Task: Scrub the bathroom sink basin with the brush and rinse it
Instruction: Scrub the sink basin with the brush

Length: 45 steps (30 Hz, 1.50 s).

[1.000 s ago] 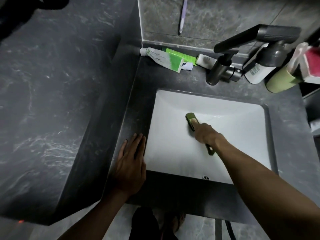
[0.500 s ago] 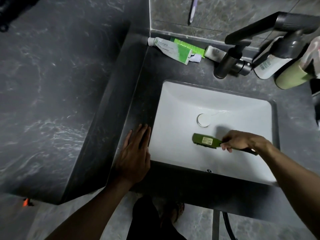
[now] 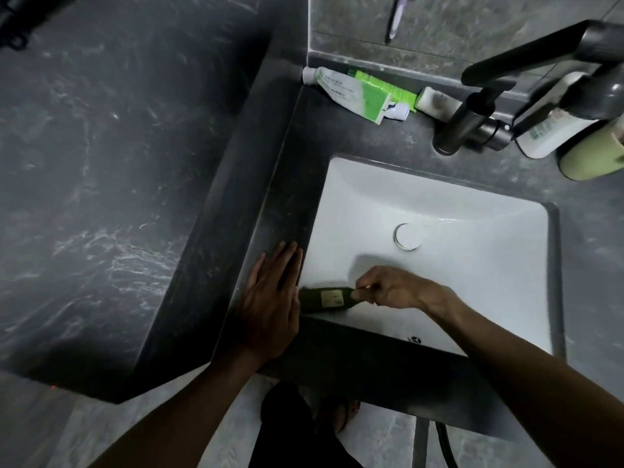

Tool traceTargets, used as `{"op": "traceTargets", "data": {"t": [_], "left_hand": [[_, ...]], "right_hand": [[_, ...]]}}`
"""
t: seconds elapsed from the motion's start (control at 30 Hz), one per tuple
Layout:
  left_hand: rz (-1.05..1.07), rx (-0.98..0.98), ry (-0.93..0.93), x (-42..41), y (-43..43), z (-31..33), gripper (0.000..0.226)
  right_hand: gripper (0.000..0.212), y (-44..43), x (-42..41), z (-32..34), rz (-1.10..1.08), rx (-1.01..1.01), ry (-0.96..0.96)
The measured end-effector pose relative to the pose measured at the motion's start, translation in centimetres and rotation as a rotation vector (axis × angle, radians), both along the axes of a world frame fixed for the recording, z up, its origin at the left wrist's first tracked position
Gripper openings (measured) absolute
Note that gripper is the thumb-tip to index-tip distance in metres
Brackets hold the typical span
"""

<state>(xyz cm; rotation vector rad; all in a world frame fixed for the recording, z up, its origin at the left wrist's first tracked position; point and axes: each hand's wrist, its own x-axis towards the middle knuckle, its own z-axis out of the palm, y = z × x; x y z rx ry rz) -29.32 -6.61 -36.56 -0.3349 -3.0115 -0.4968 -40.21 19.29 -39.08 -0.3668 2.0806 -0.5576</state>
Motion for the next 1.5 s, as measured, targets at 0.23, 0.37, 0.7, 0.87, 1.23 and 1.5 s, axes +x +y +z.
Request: {"op": "traceTargets", "data": {"t": [0.23,0.37,0.7,0.87,1.23,1.5], "left_hand": [[0.002,-0.007,0.005,0.0,0.2,0.3,0.055],[0.009,0.006,0.014,0.0,0.3,0.2,0.056],[0.0,-0.01,0.003,0.0,0.2,0.0,0.057],[-0.001,-0.029,0.0,0.1,0.2,0.0,0.056],[-0.002,-0.001,0.018,0.1,0.3,0.2,0.055],[-0.01,-0.015,-0.007,0.0,0.1,0.0,0.057]], "right_hand": [[0.029,4.6,-3.3,0.0,-0.129,0.286,0.177],[0.033,0.0,-0.3,-0.4,-0.013,-0.007,-0.059],[0.037,0.6,-0.9,1.1,-0.103,0.026,-0.12],[0.038,4.6,-3.2,0.8,-0.135,0.238,0.101],[0.047,3.6,-3.5,2.0,-0.002,0.226,-0.168],[0.043,-0.4,-2.9,2.3,0.065,0.168,-0.311]]}}
